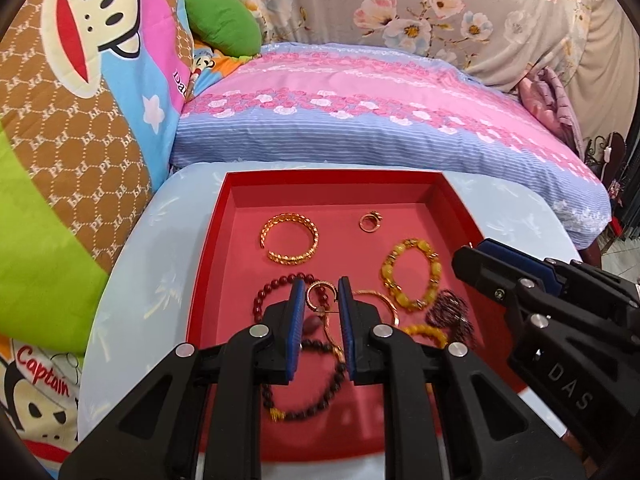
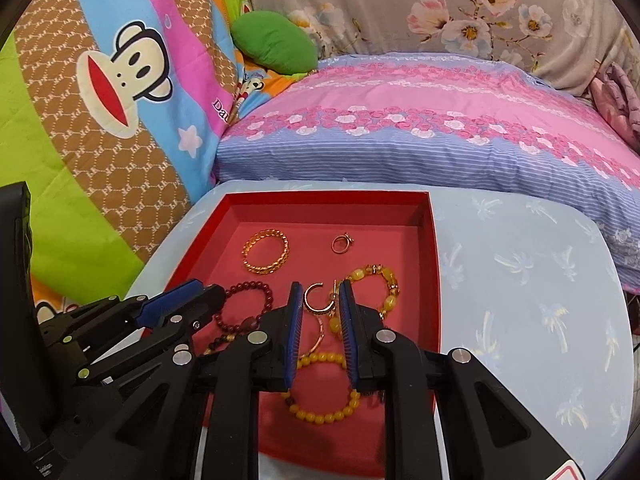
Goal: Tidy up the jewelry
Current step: 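Carry both hoop earrings over the red tray, then open both tools to drop the earrings into the tray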
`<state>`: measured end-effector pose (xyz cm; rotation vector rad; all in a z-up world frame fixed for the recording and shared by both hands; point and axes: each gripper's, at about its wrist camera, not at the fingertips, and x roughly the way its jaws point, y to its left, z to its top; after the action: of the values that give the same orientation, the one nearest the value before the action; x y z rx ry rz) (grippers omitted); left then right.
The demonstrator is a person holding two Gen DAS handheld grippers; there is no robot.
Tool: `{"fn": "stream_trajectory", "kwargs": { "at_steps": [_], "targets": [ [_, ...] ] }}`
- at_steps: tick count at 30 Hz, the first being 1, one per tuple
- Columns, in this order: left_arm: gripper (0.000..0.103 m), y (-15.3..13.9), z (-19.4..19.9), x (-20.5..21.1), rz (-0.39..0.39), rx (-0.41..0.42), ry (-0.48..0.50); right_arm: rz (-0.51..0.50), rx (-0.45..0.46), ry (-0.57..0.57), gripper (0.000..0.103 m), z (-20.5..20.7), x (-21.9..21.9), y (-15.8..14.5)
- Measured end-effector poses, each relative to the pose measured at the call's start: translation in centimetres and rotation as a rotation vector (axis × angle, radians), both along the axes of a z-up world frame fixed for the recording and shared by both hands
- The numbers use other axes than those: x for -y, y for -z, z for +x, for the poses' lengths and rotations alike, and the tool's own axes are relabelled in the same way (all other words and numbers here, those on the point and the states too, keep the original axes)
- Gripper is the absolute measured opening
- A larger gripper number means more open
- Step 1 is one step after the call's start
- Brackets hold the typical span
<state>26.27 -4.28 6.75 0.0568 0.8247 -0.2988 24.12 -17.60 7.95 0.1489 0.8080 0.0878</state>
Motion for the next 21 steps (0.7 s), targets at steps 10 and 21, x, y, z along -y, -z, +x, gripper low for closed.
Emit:
{"fn": "stream_trajectory", "kwargs": {
  "at_steps": [10, 21],
  "targets": [
    [0.016, 2.1, 3.1, 0.2, 0.026, -0.041, -0.027, -0.006, -0.048, 0.005, 0.018, 3.3, 0.3, 2.1],
    [0.017, 3.2, 3.9, 0.9, 0.051, -0.05, -0.022, -0.003, -0.071, 0.015, 0.019, 4.3, 0.2, 3.4]
  ]
}}
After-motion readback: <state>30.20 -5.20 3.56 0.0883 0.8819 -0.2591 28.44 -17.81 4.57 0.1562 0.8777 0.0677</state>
